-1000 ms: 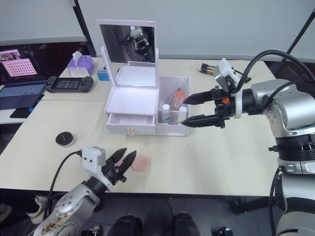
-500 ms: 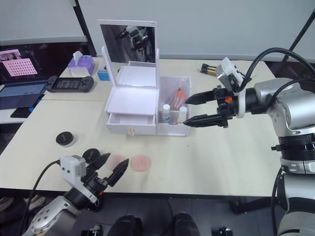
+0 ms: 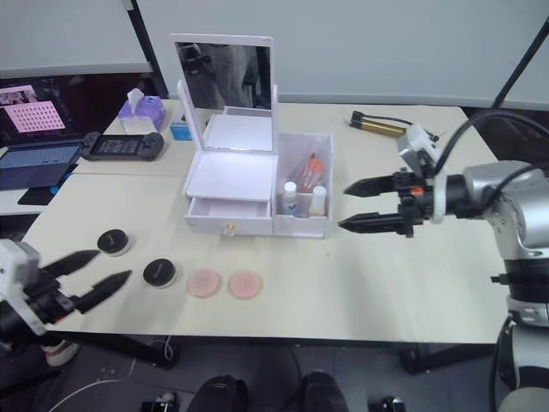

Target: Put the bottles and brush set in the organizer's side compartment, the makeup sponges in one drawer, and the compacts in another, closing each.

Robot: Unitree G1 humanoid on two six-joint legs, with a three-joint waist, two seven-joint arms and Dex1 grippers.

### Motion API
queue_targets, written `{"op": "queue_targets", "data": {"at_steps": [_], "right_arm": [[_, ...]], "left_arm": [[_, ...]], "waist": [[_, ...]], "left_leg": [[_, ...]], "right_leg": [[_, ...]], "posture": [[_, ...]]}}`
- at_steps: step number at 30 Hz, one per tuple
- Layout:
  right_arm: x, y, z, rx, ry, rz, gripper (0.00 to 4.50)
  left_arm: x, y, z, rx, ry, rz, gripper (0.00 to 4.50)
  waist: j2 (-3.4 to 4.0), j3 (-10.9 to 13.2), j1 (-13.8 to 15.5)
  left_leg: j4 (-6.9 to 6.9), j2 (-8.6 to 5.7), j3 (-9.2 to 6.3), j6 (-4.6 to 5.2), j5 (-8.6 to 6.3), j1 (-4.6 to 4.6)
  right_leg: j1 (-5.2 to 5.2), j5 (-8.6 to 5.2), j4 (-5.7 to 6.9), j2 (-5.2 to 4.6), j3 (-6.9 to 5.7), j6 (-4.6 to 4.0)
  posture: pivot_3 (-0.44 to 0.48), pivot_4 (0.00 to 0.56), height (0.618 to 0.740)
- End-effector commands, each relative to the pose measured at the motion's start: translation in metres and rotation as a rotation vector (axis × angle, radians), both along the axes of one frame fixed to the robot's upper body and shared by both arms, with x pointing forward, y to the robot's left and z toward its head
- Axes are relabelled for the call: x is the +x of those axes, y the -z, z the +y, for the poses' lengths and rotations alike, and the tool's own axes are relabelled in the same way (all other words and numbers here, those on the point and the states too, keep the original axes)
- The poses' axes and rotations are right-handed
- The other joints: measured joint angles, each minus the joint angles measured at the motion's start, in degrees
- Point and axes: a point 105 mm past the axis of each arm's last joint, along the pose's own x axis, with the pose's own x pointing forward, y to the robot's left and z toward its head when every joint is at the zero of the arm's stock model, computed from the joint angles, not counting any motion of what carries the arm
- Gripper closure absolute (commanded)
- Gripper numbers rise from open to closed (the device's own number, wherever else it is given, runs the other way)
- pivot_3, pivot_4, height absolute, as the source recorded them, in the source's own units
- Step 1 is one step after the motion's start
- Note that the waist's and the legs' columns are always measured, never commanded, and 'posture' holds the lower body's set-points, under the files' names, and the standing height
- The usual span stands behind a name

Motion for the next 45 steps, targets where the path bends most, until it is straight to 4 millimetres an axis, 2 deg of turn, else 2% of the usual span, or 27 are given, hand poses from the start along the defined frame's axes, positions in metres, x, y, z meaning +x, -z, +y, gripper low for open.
{"op": "queue_targets", "data": {"at_steps": [1,5,8,13,16,20,23,28,33,40,45], "right_arm": [[0.011,0.002,-0.036,0.013,0.140,-0.046,0.00],[0.031,0.019,-0.074,0.019,0.312,-0.072,0.00],[0.040,0.025,-0.087,0.033,0.366,-0.096,0.00],[0.043,0.034,-0.090,0.015,0.365,-0.127,0.00],[0.042,0.030,-0.087,0.029,0.344,-0.125,0.00],[0.038,0.023,-0.079,0.029,0.291,-0.125,0.00],[0.033,0.017,-0.066,0.026,0.223,-0.110,0.00],[0.025,0.005,-0.041,0.031,0.129,-0.101,0.00],[0.013,-0.009,-0.014,0.025,0.018,-0.092,0.00],[-0.004,-0.029,0.018,0.017,-0.115,-0.116,0.00],[-0.013,-0.035,0.034,0.002,-0.132,-0.135,0.00]], "left_arm": [[-0.001,-0.024,0.043,0.098,-0.073,-0.046,0.01],[-0.004,-0.036,0.082,0.148,-0.154,-0.039,0.01],[-0.004,-0.042,0.097,0.167,-0.179,-0.042,0.01],[0.001,-0.050,0.100,0.185,-0.166,-0.057,0.01],[0.002,-0.052,0.100,0.187,-0.161,-0.063,0.01],[0.005,-0.057,0.090,0.176,-0.128,-0.074,0.01],[0.006,-0.058,0.077,0.164,-0.080,-0.065,0.01],[0.005,-0.062,0.042,0.139,0.047,-0.040,0.01],[0.002,-0.062,0.001,0.109,0.190,0.005,0.01],[-0.005,-0.049,-0.066,0.134,0.438,0.077,0.01],[0.004,-0.048,-0.091,0.092,0.498,0.060,0.01]], "waist": [[-0.03,0.0,0.0],[0.01,0.0,-0.2],[0.08,0.1,-0.5],[0.09,0.1,-0.8],[0.10,0.1,-0.9],[0.10,0.0,-1.2],[0.10,0.0,-1.3],[0.11,0.0,-1.2],[0.12,0.0,-1.2],[0.13,0.0,-1.1],[0.13,0.0,-1.0]], "left_leg": [[-0.01,0.00,0.03,0.00,0.00,0.01],[-0.04,0.03,0.15,0.00,0.00,0.05],[-0.09,0.05,0.19,-0.01,-0.01,0.06],[-0.10,0.08,0.22,-0.02,-0.01,0.06],[-0.10,0.10,0.25,-0.03,-0.01,0.06],[-0.10,0.12,0.25,-0.03,-0.01,0.07],[-0.10,0.13,0.25,-0.04,-0.01,0.07],[-0.10,0.13,0.24,-0.04,-0.01,0.08],[-0.10,0.12,0.23,-0.04,-0.01,0.08],[-0.09,0.09,0.18,-0.04,-0.01,0.08],[-0.09,0.06,0.14,-0.04,0.00,0.10]], "right_leg": [[0.00,0.00,0.00,0.00,0.01,0.00],[-0.06,-0.03,0.03,0.00,0.00,-0.05],[-0.10,-0.05,0.05,0.00,0.00,-0.09],[-0.09,-0.05,0.10,-0.02,0.00,-0.10],[-0.09,-0.04,0.11,-0.03,0.00,-0.10],[-0.08,-0.04,0.13,-0.03,0.00,-0.10],[-0.09,-0.04,0.15,-0.03,0.00,-0.10],[-0.08,-0.04,0.16,-0.04,0.00,-0.10],[-0.08,-0.04,0.17,-0.05,0.02,-0.10],[-0.03,-0.03,0.16,-0.02,0.04,-0.09],[0.00,-0.03,0.16,0.00,0.08,-0.09]], "posture": [[0.000,0.150,0.689],[0.000,0.150,0.689],[0.000,0.150,0.689],[0.000,0.150,0.689],[0.000,0.150,0.689],[0.000,0.150,0.689],[0.000,0.150,0.689],[0.000,0.150,0.689],[0.000,0.150,0.689],[0.000,0.150,0.689],[0.000,0.150,0.689]]}}
